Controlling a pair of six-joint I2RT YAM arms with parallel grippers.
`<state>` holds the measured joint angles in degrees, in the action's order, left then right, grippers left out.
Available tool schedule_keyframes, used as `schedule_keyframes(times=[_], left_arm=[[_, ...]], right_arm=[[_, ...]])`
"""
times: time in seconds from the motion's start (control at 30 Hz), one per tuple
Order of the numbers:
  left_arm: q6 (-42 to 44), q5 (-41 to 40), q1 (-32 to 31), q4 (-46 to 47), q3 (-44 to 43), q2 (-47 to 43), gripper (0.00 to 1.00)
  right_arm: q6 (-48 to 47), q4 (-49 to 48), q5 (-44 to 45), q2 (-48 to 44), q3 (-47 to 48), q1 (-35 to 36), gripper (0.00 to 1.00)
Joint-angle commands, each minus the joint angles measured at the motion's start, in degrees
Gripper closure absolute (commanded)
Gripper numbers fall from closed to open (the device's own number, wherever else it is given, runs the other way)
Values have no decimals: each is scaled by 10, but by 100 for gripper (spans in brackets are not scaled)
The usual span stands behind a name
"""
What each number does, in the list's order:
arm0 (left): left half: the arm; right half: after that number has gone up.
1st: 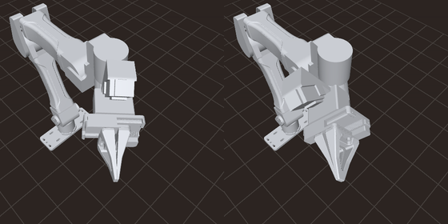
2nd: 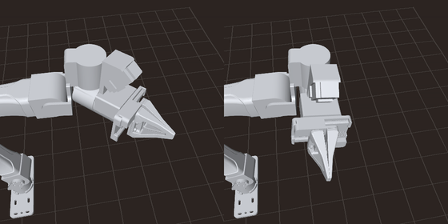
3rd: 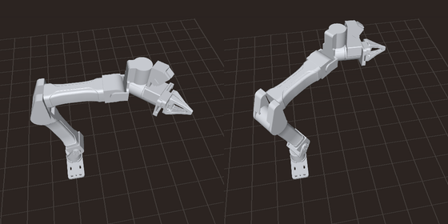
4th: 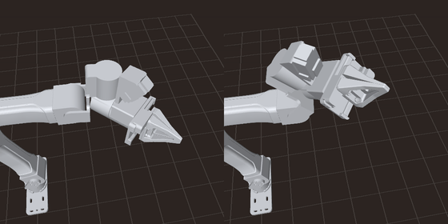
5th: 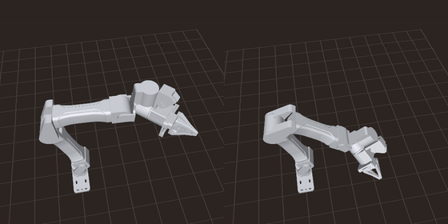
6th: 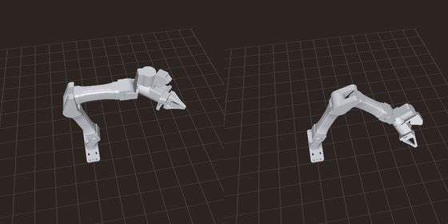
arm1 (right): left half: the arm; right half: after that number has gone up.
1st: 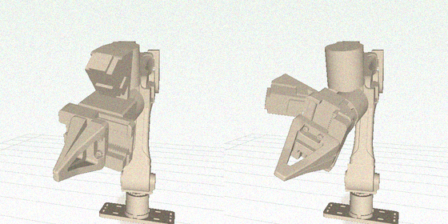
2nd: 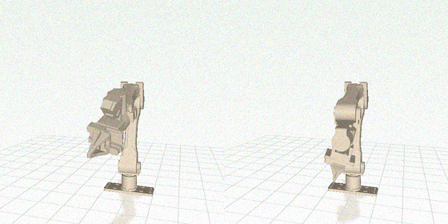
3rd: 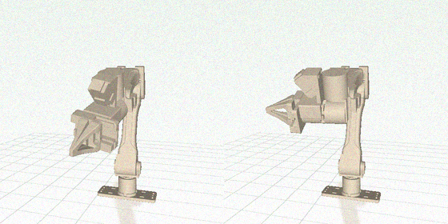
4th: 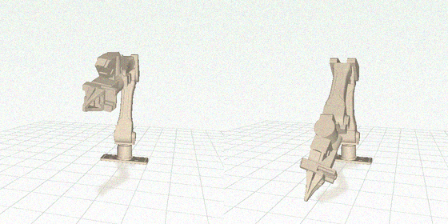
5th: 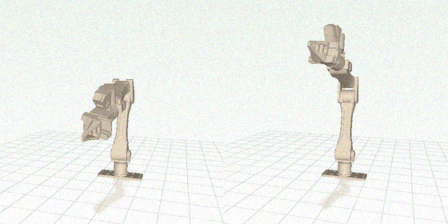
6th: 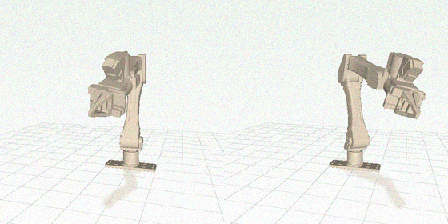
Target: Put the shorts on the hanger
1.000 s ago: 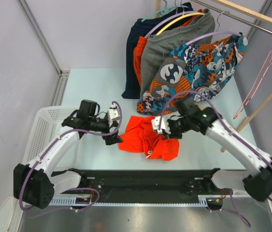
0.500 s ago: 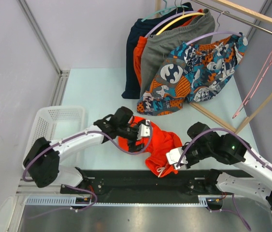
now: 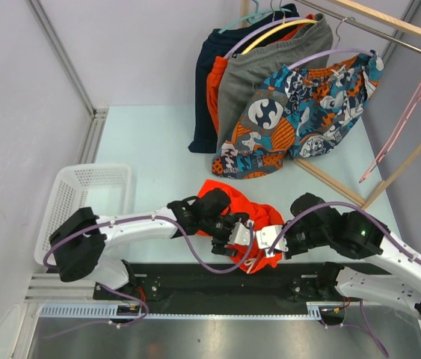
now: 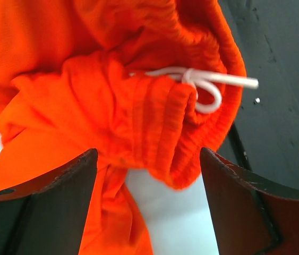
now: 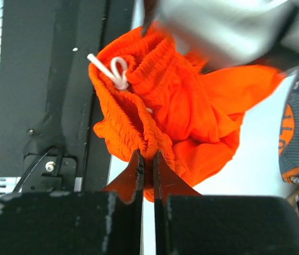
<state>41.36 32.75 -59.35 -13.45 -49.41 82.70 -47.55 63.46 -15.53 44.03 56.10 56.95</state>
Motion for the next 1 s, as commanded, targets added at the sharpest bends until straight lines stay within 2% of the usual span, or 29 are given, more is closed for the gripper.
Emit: schedule_keyframes(times=[0.0, 0.07, 0.17, 0.2, 0.27, 0.3, 0.33, 0.4, 0.43, 0.5, 0.53, 0.63, 0.73, 0.77, 0.83, 0.9, 0.97], left_arm=[[-23, -27, -22, 74, 19, 22, 19], [-19, -44, -34, 90, 27, 26, 19], [-32, -105, -33, 99, 28, 43, 38], [-39, -123, -29, 98, 21, 48, 55], [-84, -125, 15, 90, 12, 44, 71], [-121, -115, 40, 82, -4, 41, 88], [-138, -103, 89, 69, -16, 30, 97], [-176, -61, 141, 26, -47, 11, 100], [-187, -39, 192, 14, -55, -18, 100], [-211, -3, 238, -16, -78, -51, 100], [-214, 8, 278, -30, -87, -65, 100], [-214, 49, 339, -88, -129, -111, 100], [-197, 81, 386, -144, -171, -144, 100], [-190, 88, 396, -174, -181, -154, 100], [-139, 114, 410, -223, -219, -155, 100], [-69, 134, 409, -315, -262, -155, 100], [-28, 165, 405, -404, -296, -154, 100]], right_arm=[[25, -44, 31, -14, 2, -3, 100], [33, -54, 34, -20, 2, -4, 100], [29, -66, 40, -26, 2, -6, 100], [27, -68, 45, -32, 2, -8, 100], [22, -76, 51, -38, 2, -8, 100], [19, -79, 58, -46, 1, -8, 100], [17, -84, 65, -48, 0, -9, 100], [9, -104, 95, -58, -2, -10, 100], [5, -115, 109, -67, -5, -13, 100], [-9, -154, 152, -75, -8, -19, 100], [-15, -170, 155, -80, -12, -24, 100], [-31, -257, 212, -80, -20, -56, 100], [-29, -372, 236, -63, -23, -112, 100], [-25, -406, 238, -42, -23, -159, 100], [1, -499, 218, -19, -15, -207, 100], [23, -560, 178, 28, 15, -269, 100], [51, -591, 161, 60, 41, -291, 100]])
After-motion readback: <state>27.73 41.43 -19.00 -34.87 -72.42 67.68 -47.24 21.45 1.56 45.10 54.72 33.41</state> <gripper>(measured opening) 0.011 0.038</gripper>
